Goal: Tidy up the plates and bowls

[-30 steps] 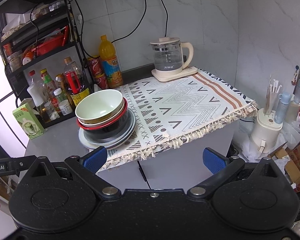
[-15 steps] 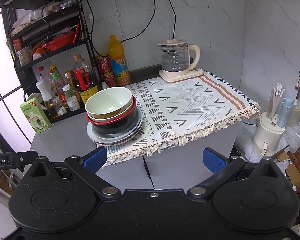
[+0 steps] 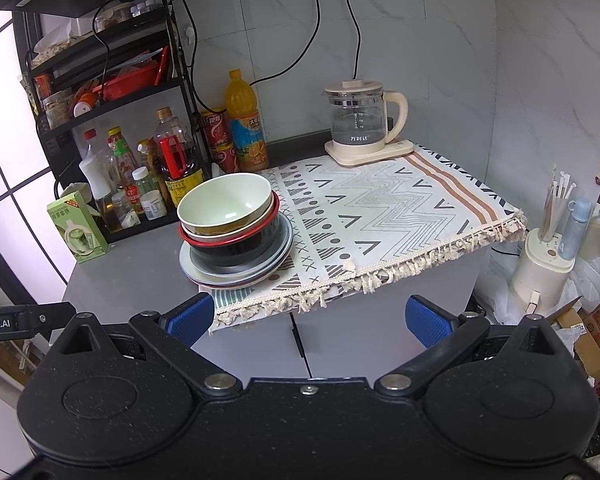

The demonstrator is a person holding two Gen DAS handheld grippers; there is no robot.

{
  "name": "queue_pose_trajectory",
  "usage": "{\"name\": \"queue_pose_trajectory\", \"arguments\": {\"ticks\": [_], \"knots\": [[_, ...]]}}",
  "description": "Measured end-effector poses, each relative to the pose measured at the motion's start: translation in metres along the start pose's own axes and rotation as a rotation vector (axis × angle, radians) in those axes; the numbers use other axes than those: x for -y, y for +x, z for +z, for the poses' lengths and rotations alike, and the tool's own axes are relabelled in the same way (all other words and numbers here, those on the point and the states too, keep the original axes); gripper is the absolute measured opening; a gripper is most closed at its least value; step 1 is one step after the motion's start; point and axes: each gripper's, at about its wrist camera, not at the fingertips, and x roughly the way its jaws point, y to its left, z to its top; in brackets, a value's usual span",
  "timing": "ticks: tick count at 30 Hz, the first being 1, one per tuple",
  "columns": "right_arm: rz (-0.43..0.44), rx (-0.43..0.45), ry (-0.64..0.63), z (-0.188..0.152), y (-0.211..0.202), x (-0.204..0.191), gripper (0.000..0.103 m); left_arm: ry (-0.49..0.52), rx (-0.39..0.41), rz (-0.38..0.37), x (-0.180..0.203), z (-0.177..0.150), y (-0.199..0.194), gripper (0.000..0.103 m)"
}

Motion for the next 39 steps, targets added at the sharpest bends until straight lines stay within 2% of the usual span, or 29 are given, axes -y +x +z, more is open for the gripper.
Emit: {"name": "queue_pose_trajectory", "arguments": {"ticks": [39], "knots": [[-0.007, 0.011, -0.002, 0.0005, -0.0010, 0.0012, 0.103, 0.010, 0.005, -0.009, 0.0051, 0.0018, 0.0013, 0.103]]}}
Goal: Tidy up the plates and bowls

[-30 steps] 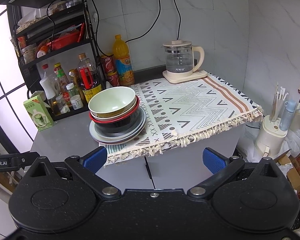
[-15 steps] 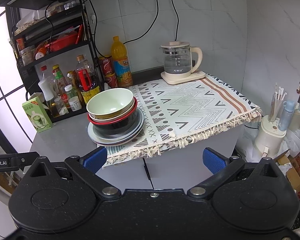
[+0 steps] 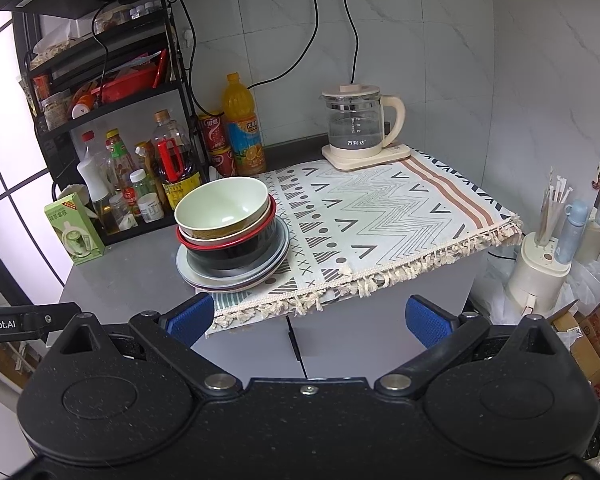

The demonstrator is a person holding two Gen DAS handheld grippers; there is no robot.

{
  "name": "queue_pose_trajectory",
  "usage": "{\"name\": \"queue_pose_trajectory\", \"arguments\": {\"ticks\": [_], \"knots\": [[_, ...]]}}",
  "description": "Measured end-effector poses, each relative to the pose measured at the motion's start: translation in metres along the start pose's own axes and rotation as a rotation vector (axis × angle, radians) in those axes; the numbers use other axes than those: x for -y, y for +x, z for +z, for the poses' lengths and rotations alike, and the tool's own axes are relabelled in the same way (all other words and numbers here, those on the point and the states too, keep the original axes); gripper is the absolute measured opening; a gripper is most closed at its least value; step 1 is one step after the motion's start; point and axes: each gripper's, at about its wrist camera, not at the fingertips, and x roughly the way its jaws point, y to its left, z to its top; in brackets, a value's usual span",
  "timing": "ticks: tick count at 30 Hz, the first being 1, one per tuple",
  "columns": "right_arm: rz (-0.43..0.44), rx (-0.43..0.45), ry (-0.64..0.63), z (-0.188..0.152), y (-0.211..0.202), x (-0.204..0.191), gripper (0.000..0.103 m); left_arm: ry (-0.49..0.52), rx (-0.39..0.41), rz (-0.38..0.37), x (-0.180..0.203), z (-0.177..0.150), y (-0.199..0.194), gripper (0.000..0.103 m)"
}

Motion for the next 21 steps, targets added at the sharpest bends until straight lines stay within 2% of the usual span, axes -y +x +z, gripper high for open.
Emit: {"name": "queue_pose_trajectory", "arguments": {"ticks": [21], "knots": [[-0.014, 0.004, 0.006, 0.0009, -0.0013, 0.0024, 0.103, 0.002, -0.005, -0.012, 0.0055, -0.0011, 0.0036, 0.103]]}}
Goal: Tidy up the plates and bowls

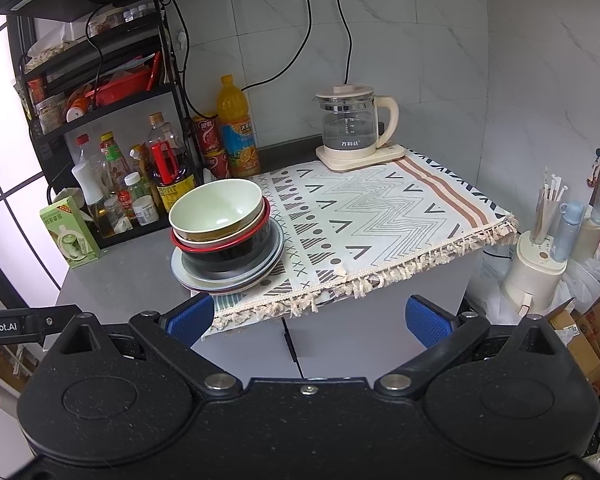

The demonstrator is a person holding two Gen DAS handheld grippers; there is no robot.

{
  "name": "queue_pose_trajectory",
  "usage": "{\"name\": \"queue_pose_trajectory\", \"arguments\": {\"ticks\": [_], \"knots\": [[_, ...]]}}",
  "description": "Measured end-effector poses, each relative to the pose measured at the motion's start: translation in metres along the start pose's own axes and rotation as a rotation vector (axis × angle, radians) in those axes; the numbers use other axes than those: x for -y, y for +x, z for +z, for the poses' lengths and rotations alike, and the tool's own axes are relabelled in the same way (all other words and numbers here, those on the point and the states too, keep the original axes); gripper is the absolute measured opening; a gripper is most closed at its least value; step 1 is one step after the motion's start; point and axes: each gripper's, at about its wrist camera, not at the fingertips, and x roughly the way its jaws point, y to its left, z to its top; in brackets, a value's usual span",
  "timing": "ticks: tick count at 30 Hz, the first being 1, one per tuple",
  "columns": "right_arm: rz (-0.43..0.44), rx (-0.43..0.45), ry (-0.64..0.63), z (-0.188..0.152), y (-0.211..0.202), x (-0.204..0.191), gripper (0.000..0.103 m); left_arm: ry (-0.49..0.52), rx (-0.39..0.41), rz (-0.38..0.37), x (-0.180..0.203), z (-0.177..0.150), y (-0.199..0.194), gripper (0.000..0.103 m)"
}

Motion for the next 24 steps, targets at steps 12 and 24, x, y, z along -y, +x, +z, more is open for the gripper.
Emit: {"name": "queue_pose_trajectory", "arguments": {"ticks": [12, 24], "knots": [[-0.009, -0.004, 0.003, -0.0009, 0.0020, -0.0012, 0.103, 0.001, -0.007, -0.004, 0.0009, 0.0021, 0.0030, 0.103], [-0.022, -0.015, 0.003, -0.0022, 0.0036, -0.0025, 0.103, 0.004, -0.012, -0.023, 0.0017, 0.0034, 0.0093, 0.103]]}}
